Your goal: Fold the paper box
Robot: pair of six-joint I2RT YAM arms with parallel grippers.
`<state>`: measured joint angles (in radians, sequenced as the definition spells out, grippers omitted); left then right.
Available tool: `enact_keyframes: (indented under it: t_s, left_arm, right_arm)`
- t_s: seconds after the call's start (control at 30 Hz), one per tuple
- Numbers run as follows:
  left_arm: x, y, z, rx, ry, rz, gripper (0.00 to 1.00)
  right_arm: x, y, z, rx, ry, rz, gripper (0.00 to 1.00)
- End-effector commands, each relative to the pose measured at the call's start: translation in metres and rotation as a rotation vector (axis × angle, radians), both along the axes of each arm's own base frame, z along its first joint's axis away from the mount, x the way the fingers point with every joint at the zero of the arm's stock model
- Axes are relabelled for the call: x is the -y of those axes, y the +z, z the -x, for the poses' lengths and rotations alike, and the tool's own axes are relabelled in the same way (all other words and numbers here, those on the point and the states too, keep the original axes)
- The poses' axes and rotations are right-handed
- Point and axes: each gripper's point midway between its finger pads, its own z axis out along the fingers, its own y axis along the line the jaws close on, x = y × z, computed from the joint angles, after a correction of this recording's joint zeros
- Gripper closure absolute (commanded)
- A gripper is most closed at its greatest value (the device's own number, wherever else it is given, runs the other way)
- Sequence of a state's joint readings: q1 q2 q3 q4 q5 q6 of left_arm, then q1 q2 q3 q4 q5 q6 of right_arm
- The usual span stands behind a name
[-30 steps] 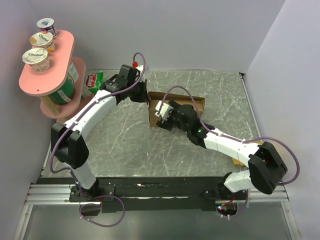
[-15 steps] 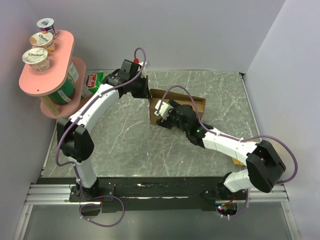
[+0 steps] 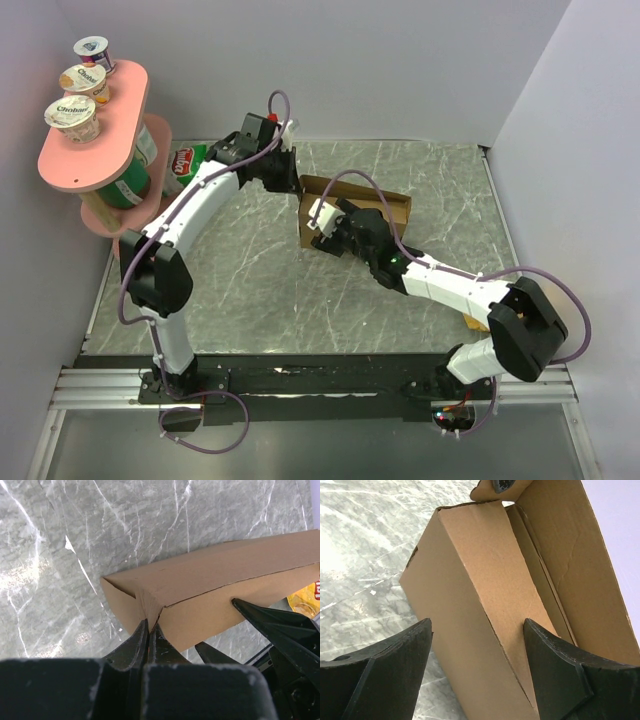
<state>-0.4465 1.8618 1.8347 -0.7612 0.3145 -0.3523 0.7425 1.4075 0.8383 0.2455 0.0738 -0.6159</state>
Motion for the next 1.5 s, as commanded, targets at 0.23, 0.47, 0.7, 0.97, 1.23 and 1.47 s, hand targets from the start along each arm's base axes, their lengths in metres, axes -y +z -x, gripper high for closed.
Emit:
enact_keyframes:
  t_s: [0.23,0.47,0.7,0.97,1.23,1.47]
  left_arm:
    - [0.018,0.011,0.014,-0.063,-0.105,0.095,0.98]
    - [0.020,0.022,0.013,-0.065,-0.133,0.135,0.99]
    - [0.020,0.024,0.014,-0.075,-0.144,0.162,0.99]
    - [0.023,0.029,0.015,-0.071,-0.153,0.185,0.99]
    - [0.022,0.027,0.019,-0.071,-0.154,0.202,0.99]
    - [0.009,0.008,0.017,-0.018,-0.102,0.114,0.99]
  right_arm:
    - [-0.004,-0.041,0.012,-0.130,0.032,0.064,0.22]
    - [-0.003,-0.045,0.012,-0.138,0.028,0.076,0.23]
    - [-0.003,-0.046,0.012,-0.139,0.027,0.080,0.23]
    - [-0.003,-0.047,0.012,-0.139,0.027,0.087,0.23]
    - [-0.004,-0.049,0.012,-0.144,0.026,0.090,0.24]
    - [-0.004,-0.048,0.012,-0.143,0.028,0.084,0.24]
